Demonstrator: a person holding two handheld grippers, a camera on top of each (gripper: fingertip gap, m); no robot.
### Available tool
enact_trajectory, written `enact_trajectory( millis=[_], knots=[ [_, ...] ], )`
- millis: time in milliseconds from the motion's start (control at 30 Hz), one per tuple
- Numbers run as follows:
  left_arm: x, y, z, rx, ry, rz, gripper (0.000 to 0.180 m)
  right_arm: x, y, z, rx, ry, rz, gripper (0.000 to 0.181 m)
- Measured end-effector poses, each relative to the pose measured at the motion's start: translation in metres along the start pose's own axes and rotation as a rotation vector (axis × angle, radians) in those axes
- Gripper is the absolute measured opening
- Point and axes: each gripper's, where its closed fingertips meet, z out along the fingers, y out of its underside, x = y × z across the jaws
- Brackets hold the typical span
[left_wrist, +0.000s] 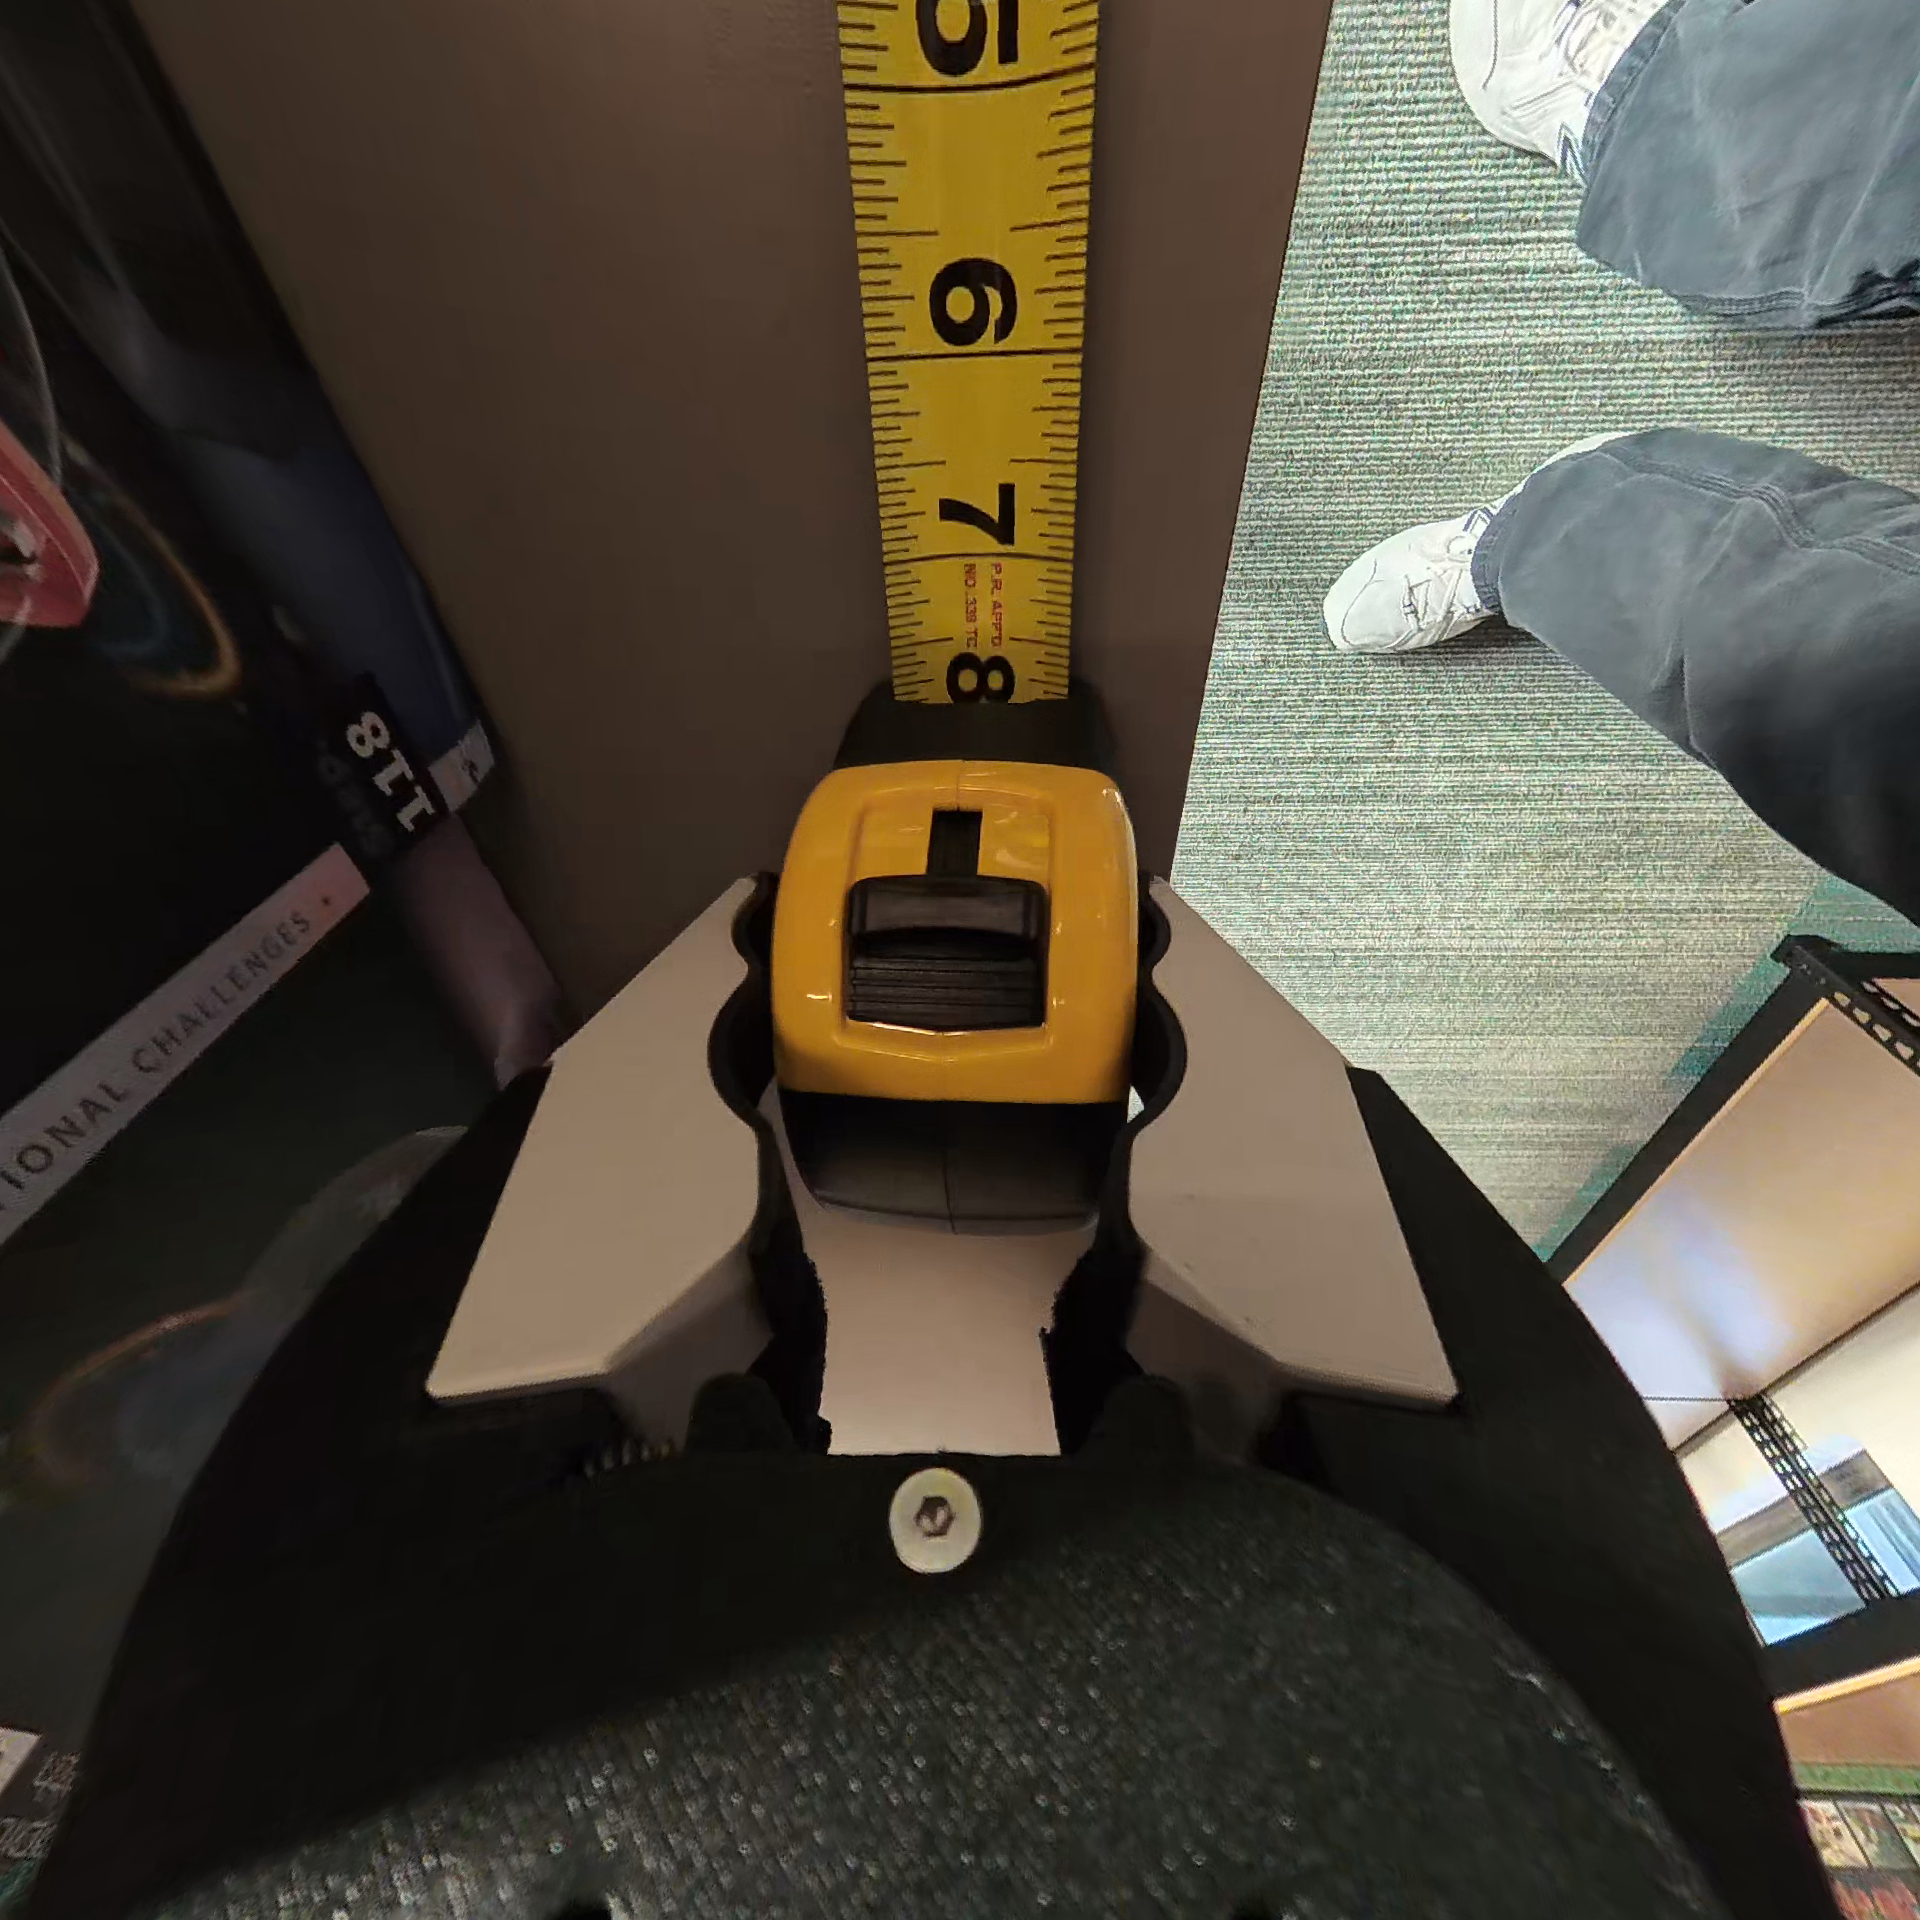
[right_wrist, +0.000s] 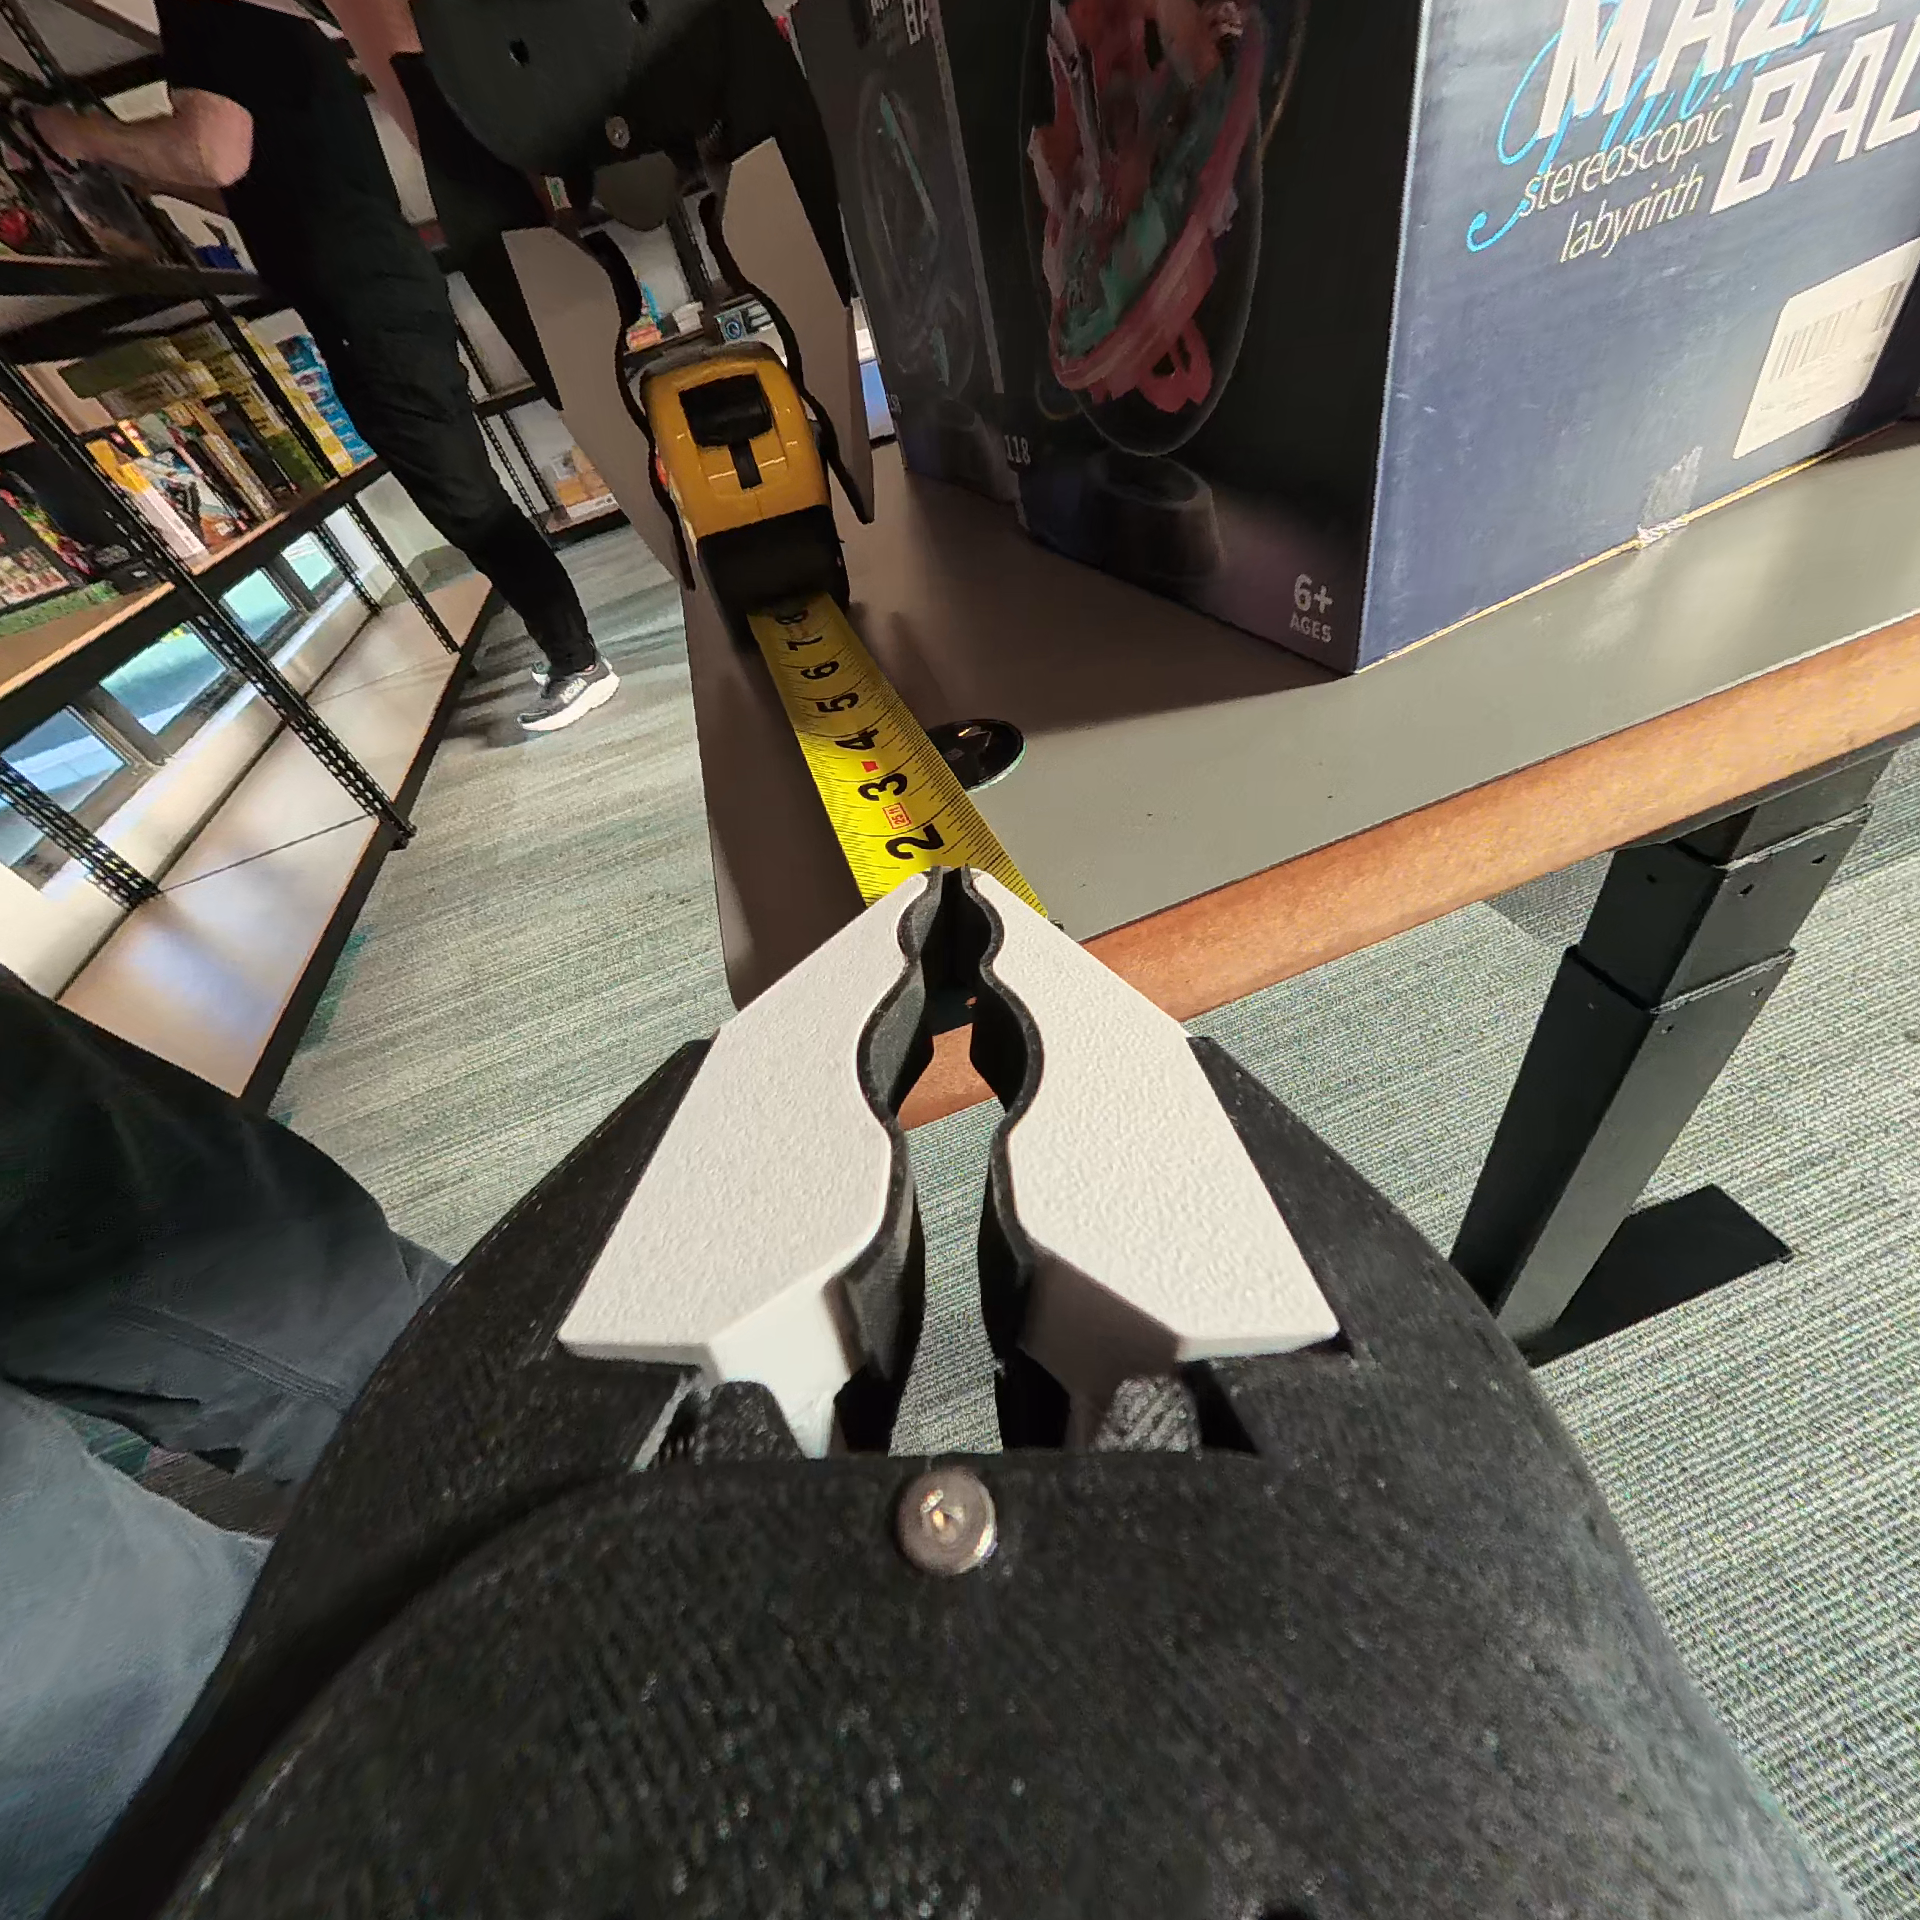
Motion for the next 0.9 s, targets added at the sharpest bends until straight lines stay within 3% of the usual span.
enact_trajectory(
  millis=[900],
  knots=[
    [0.003, 0.118, 0.015, 0.008, 0.003, -0.027, 0.067, 0.000, 0.000, 0.000, 0.007, -0.002, -0.010, 0.000]
  ],
)
